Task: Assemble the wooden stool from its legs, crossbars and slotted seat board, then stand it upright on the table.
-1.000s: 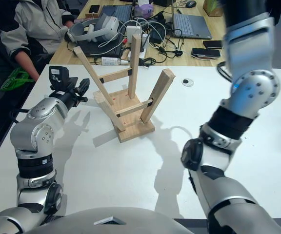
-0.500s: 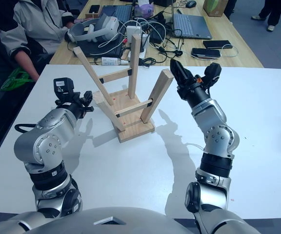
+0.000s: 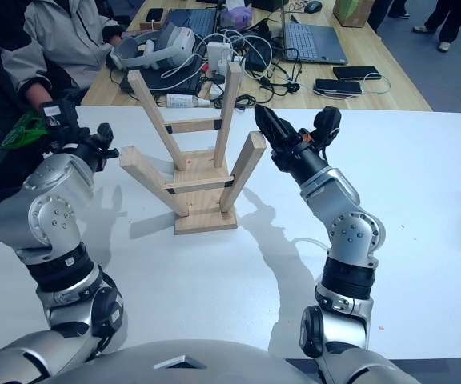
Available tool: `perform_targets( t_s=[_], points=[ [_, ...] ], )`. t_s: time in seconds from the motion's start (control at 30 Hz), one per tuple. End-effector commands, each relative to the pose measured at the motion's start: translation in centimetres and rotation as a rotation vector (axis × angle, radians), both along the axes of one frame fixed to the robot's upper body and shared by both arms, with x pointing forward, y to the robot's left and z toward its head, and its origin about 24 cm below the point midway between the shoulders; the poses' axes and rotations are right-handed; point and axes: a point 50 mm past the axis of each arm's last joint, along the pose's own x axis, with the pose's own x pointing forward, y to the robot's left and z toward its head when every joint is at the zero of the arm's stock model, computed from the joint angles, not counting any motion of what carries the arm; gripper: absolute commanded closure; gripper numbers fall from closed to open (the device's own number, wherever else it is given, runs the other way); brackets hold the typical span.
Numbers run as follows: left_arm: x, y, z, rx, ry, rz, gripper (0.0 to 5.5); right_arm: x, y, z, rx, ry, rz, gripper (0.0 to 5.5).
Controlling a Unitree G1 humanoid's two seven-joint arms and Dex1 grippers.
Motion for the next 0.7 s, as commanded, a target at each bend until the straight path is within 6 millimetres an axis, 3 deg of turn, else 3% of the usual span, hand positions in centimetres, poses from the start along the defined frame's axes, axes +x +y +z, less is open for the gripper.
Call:
perform_targets(
  t_s=[0.03,0.13,0.2,0.27,0.4,0.5,0.57,0.7],
  points=[
    [-1.0,0.1,-1.2,0.021,-0.013,-0.101,3.39,-0.4,-1.4,-0.8,-0.086,0.036,-0.079,1.93],
    [-3.9,3.9,-5.2,0.205,0.123,-0.048,3.39,-1.1,-5.7,-3.5,-0.328,0.111,-0.291,1.93],
    [-5.4,5.4,-6.1,0.305,0.165,0.003,3.39,-2.0,-6.8,-4.2,-0.433,0.121,-0.350,1.93],
    [-5.7,4.4,-5.8,0.300,0.129,-0.011,3.39,-2.8,-6.2,-4.7,-0.500,0.124,-0.357,1.93],
    [-4.4,0.6,-2.7,0.206,-0.022,-0.040,3.39,-3.4,-2.4,-3.9,-0.546,0.066,-0.309,1.93],
    [-3.6,-5.3,0.2,-0.004,-0.077,-0.287,3.39,-4.0,2.2,-1.2,-0.471,-0.080,-0.077,1.93],
    [-3.8,-8.2,1.0,-0.002,-0.049,-0.458,3.39,-4.4,4.2,0.2,-0.447,-0.160,0.076,1.93],
    [-3.7,-8.6,0.5,0.059,0.032,-0.489,3.39,-4.7,5.4,0.6,-0.477,-0.202,0.209,1.93]
  ],
)
